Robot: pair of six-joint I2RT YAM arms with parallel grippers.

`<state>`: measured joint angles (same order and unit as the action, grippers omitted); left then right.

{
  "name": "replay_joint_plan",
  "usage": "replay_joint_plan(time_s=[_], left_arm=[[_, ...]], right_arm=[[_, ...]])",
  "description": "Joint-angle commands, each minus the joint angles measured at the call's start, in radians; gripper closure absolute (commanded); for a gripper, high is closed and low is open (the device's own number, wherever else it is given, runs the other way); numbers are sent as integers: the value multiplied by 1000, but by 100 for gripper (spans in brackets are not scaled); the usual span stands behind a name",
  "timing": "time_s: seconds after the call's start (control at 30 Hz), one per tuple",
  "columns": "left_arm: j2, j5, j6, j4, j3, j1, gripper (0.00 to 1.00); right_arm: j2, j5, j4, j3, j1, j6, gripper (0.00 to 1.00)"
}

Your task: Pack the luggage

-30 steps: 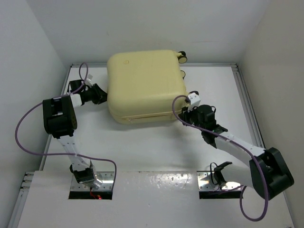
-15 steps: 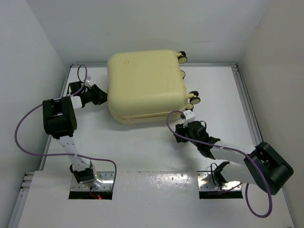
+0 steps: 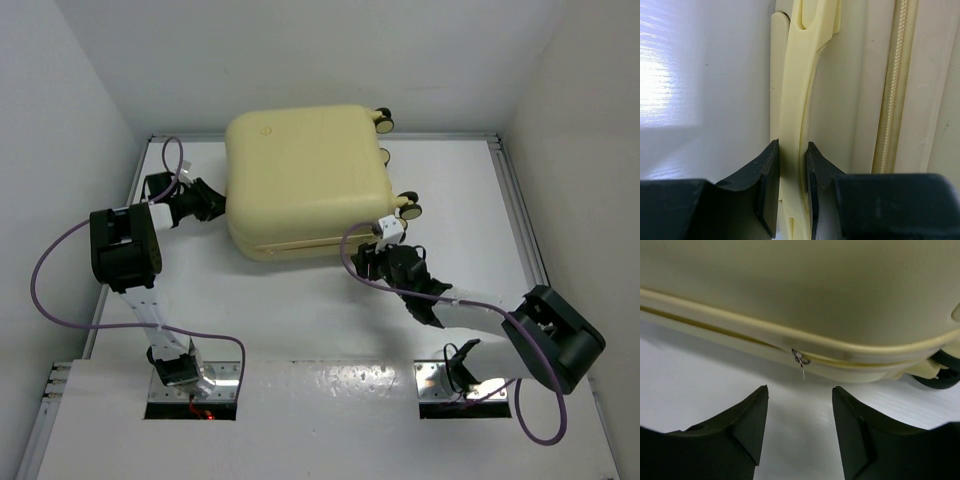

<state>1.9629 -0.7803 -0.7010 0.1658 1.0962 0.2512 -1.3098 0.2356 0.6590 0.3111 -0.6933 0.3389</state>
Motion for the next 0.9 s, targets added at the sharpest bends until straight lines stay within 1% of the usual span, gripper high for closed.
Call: replay_joint_plan(time_s=[0.0, 0.17, 0.3, 0.37, 0.47, 0.5, 0.53, 0.63, 0.67, 0.8, 0.83, 0.87], left_arm=[[-2, 72, -18, -58, -21, 46, 100], [-2, 72, -28, -49, -21, 46, 100], [7, 72, -37, -40, -21, 46, 100], [16, 72, -37, -40, -12, 46, 100], [16, 72, -37, -40, -3, 46, 100], [25, 72, -37, -40, -2, 46, 100], [25, 72, -37, -40, -2, 46, 100], [25, 72, -46, -40, -2, 46, 100], [25, 72, -46, -31, -2, 46, 100], [25, 72, -46, -31, -13, 46, 100], [25, 72, -55, -31, -13, 46, 100], [25, 72, -55, -22, -13, 46, 100]], right_arm=[[-17, 16, 94, 46, -14, -15, 45], [-46, 48, 88, 71, 11, -6, 45], [-80, 30, 106, 92, 38, -5, 45], [-92, 15, 114, 111, 41, -5, 48], [-109, 11, 123, 126, 41, -12, 58], [-114, 10, 126, 132, 44, -14, 66], [-115, 8, 128, 132, 43, -12, 71], [-112, 2, 129, 141, 44, -12, 82], [-108, -7, 131, 148, 43, -9, 83], [-89, -9, 137, 151, 44, -23, 83], [-83, -10, 140, 151, 41, -27, 87], [-83, -10, 145, 151, 43, -31, 87]])
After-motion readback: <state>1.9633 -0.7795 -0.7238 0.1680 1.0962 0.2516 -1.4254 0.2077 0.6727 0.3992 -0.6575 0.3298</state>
